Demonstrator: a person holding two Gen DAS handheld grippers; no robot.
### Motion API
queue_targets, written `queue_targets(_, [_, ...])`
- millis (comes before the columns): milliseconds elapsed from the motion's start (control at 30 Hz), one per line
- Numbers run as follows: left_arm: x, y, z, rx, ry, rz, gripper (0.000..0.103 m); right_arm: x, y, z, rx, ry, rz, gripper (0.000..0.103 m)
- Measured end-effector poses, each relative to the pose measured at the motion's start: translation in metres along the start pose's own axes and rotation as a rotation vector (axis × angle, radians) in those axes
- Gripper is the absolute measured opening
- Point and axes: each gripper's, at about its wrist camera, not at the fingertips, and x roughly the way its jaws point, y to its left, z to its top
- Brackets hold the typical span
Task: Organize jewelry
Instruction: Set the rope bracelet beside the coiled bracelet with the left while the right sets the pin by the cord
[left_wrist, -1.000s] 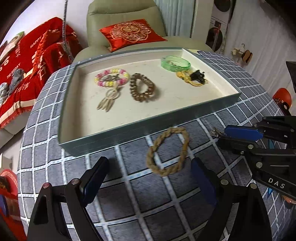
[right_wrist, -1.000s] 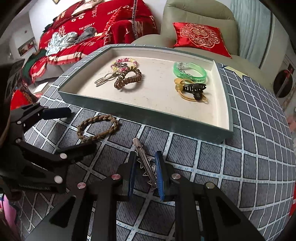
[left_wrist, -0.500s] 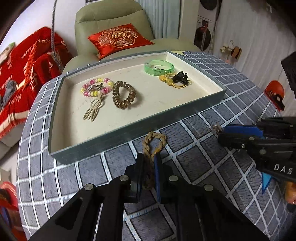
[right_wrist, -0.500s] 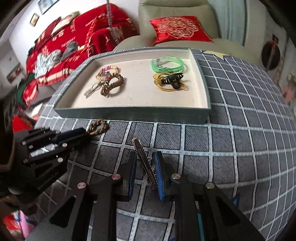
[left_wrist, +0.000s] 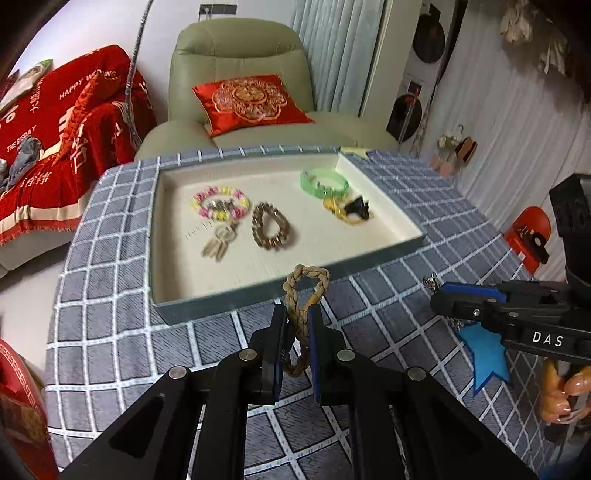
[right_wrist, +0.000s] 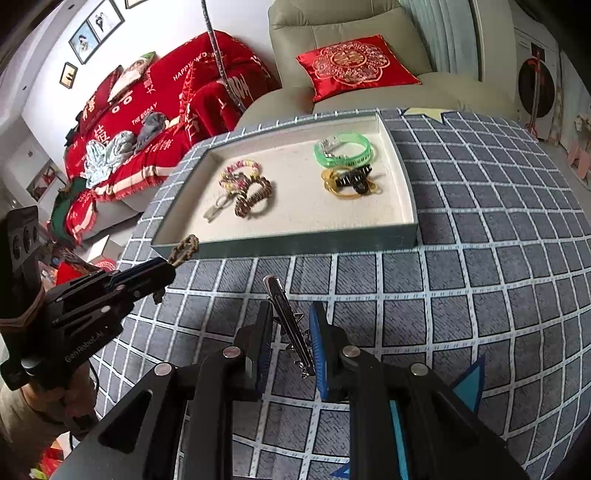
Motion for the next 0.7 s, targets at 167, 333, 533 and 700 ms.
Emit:
queue_targets(167, [-0.011, 0.012, 0.014, -0.018, -0.037, 0.009, 0.027, -0.007, 0.003, 0.017, 0.013, -0.024, 0.005, 0.022])
queue_targets(333, [-0.01, 0.025, 0.036, -0.027, -0.066, 0.031, 0.027, -0.002, 0.008, 0.044, 0.007, -0.033, -0.007, 0.022])
queue_targets(533, [0.014, 0.045, 0.062, -0.062, -0.054, 0.068, 0.027, 0.024, 0.008, 0.073, 0.017, -0.021, -0.024, 0.022])
queue_targets(700, [0.043, 0.053, 0.071, -0.074, -0.016, 0.098, 0.027, 0.056, -0.003, 0.09, 0.062, 0.008, -0.035, 0.022])
